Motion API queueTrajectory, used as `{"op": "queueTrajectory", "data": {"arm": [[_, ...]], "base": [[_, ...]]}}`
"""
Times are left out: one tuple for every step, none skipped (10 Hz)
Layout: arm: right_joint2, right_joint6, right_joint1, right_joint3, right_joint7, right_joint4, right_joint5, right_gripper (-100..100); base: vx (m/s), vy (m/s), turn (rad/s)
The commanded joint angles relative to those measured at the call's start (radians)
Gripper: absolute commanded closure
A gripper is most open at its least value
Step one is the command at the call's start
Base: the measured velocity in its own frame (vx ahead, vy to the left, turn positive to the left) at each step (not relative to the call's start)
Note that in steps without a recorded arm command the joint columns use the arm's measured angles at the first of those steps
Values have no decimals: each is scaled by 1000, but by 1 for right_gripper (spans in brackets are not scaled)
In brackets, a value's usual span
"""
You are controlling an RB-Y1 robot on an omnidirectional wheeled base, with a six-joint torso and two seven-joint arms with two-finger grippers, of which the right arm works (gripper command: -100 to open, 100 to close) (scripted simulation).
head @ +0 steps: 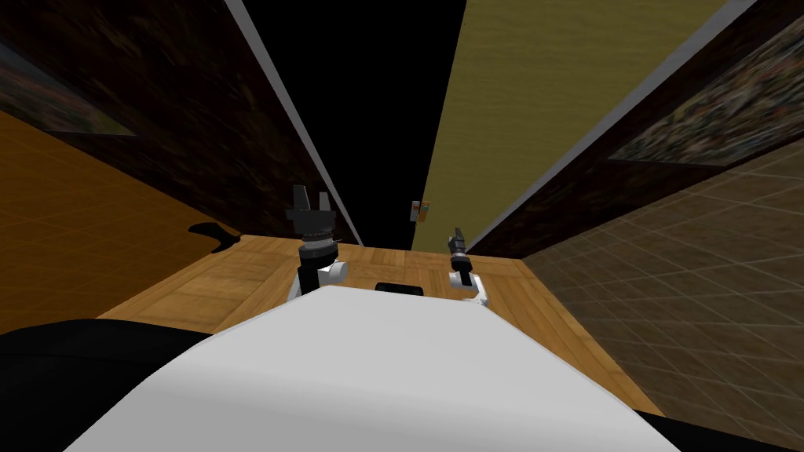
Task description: Pull the door open
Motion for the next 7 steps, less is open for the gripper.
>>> {"op": "queueTrajectory", "data": {"arm": [[5,6,-15,-4,-17,38,17,-100],[7,7,-21,-5,-21,52,22,-100],[11,9,-32,-8,-29,78,31,-100],[13,9,-37,-9,-33,89,35,-100],[17,11,-48,-12,-41,113,44,-100],[20,12,-53,-13,-44,124,48,-100],[24,13,-61,-15,-51,144,55,-100]], "base": [[216,66,91],[189,60,47],[163,61,69],[144,57,41],[154,46,44],[147,50,44],[149,29,57]]}}
